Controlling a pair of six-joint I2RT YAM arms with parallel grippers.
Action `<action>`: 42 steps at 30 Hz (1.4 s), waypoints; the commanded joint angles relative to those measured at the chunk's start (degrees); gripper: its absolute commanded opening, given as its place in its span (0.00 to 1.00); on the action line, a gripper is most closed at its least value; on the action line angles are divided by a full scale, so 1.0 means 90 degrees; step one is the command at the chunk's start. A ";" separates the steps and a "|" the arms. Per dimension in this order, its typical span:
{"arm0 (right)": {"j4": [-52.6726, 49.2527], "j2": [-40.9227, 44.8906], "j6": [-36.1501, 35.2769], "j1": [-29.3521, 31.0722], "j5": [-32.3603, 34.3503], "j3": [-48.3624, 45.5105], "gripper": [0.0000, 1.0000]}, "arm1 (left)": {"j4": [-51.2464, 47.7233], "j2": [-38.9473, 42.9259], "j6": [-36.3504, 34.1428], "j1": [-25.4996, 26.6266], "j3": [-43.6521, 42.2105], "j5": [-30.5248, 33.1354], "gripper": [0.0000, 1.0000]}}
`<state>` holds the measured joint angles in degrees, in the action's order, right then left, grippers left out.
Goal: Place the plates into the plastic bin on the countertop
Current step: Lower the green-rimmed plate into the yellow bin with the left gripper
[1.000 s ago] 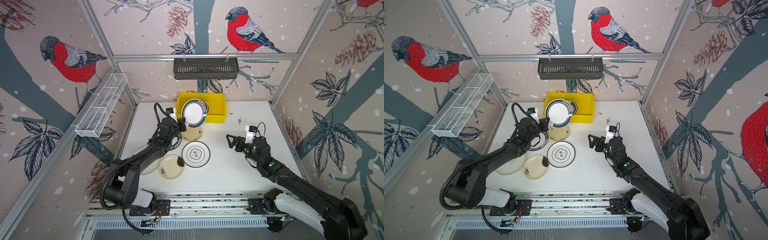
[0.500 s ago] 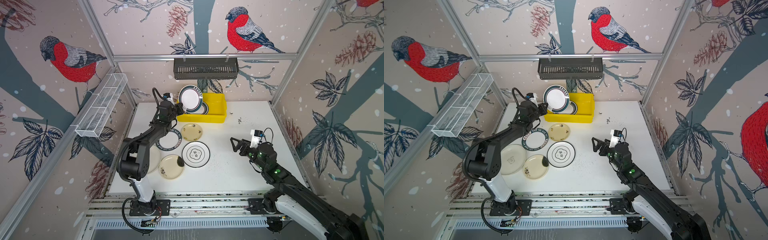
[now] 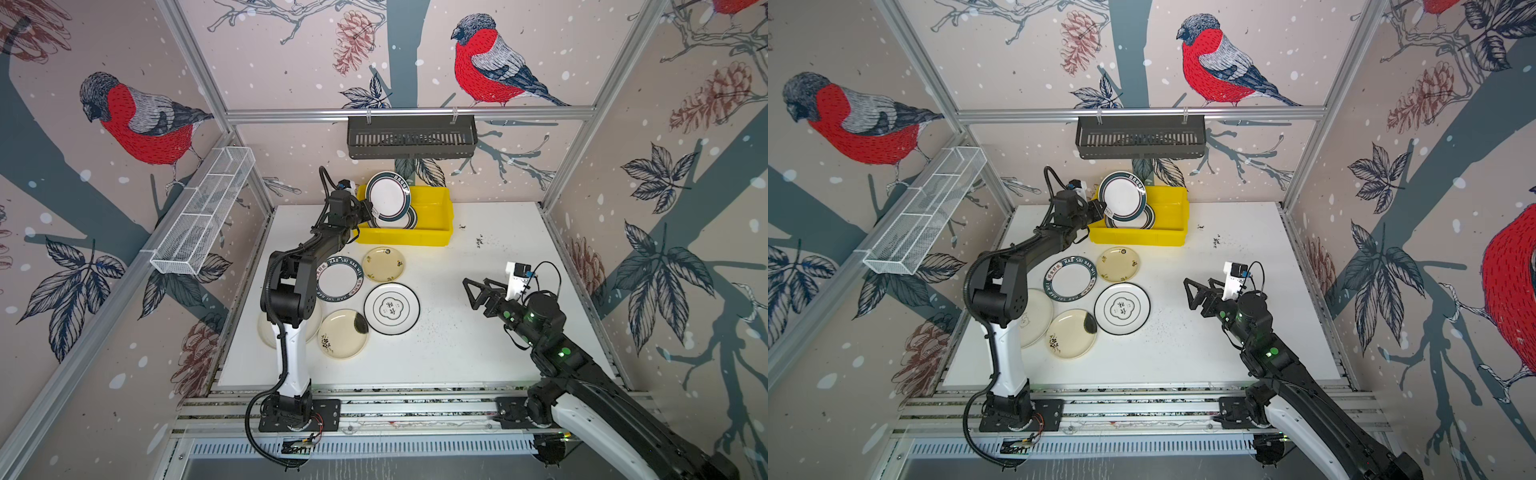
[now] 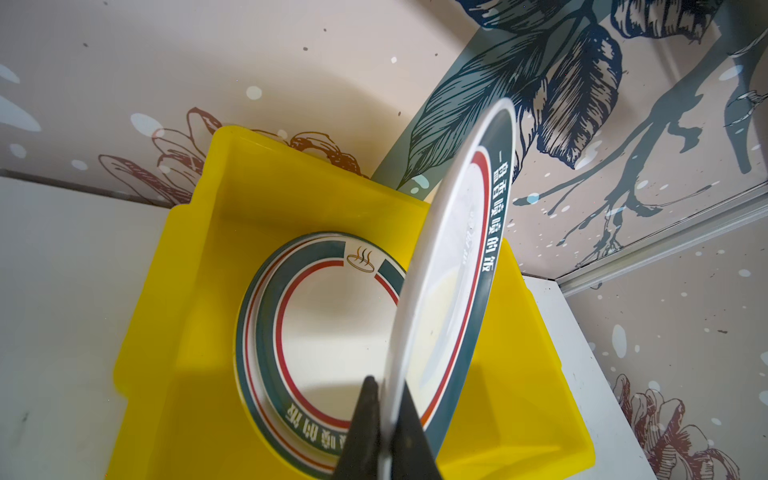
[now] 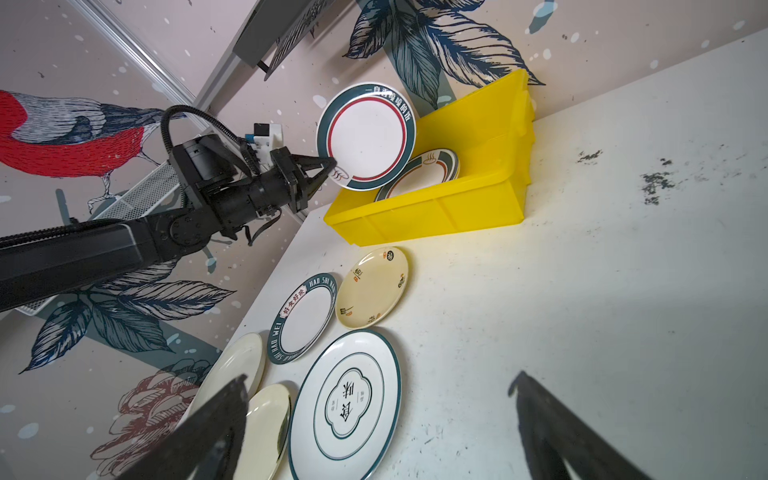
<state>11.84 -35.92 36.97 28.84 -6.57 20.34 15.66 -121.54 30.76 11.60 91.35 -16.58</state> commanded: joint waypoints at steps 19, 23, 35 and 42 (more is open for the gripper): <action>-0.0036 0.0134 -0.0028 0.0023 -0.0077 -0.0149 1.00 | -0.1357 -0.1532 -0.0840 -0.0026 0.1900 0.0012 0.09; -0.0101 0.0134 -0.0015 0.0018 0.0060 -0.0189 1.00 | -0.1369 -0.1609 -0.0851 -0.0029 0.1992 0.0027 0.31; -0.0046 0.0133 0.0057 0.0009 0.0040 -0.0249 1.00 | -0.1579 -0.1520 -0.1000 -0.0019 0.2213 0.0070 0.97; -0.0153 0.0143 0.0082 0.0023 0.0173 -0.0243 1.00 | -0.1489 -0.1268 -0.1006 -0.0019 0.2164 0.0095 0.97</action>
<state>9.63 -34.79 37.39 28.86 -6.02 18.11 1.96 -134.06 22.22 11.49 110.69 -15.88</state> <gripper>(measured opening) 0.996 0.973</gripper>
